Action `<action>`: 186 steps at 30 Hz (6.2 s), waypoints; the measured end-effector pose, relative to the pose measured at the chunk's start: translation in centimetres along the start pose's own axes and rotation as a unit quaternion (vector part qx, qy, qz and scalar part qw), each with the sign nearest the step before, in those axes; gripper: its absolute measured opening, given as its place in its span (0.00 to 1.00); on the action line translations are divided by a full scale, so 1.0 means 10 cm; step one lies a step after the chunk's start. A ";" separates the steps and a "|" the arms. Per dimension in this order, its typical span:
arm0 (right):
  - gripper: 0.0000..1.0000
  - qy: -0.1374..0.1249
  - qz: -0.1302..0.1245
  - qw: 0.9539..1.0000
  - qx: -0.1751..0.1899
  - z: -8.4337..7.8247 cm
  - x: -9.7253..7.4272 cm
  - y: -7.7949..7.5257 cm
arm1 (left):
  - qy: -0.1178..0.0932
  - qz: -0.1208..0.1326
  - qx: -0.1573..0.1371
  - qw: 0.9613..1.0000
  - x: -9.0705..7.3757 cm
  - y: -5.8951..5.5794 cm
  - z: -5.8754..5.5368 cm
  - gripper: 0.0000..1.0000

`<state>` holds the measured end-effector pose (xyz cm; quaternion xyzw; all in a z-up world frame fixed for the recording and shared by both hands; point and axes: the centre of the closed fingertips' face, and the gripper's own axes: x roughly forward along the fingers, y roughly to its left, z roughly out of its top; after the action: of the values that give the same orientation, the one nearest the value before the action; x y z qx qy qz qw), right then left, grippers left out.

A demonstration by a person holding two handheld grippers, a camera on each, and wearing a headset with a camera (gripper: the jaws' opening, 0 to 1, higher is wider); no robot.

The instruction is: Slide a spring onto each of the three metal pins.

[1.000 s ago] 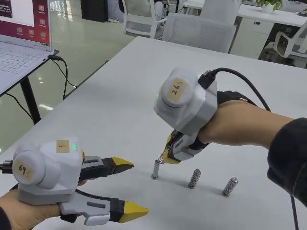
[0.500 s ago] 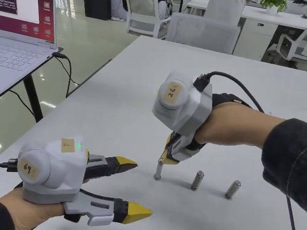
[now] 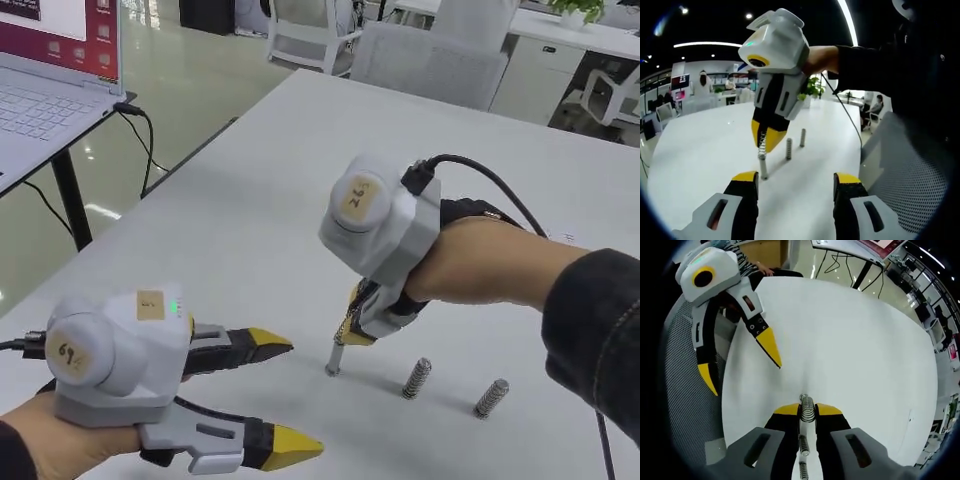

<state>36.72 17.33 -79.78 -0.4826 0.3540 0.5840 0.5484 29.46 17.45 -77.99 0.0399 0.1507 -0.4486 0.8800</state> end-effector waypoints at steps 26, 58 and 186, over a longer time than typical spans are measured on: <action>0.08 0.030 0.024 0.999 0.000 -0.09 0.34 0.01 | 0.005 0.007 -0.009 1.000 0.00 0.05 -0.05 0.55; 0.14 0.034 0.030 0.999 0.001 -0.22 0.47 0.04 | 0.011 0.020 -0.014 1.000 -0.04 0.07 -0.07 0.55; 0.87 -0.324 -0.146 0.895 0.269 -1.56 -0.31 0.49 | -0.007 0.037 -0.061 0.997 0.09 0.24 -0.05 0.85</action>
<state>34.42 0.96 -81.86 -0.1474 0.2258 0.5035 0.8208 31.80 18.29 -78.95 -0.0110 0.1699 -0.4059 0.8979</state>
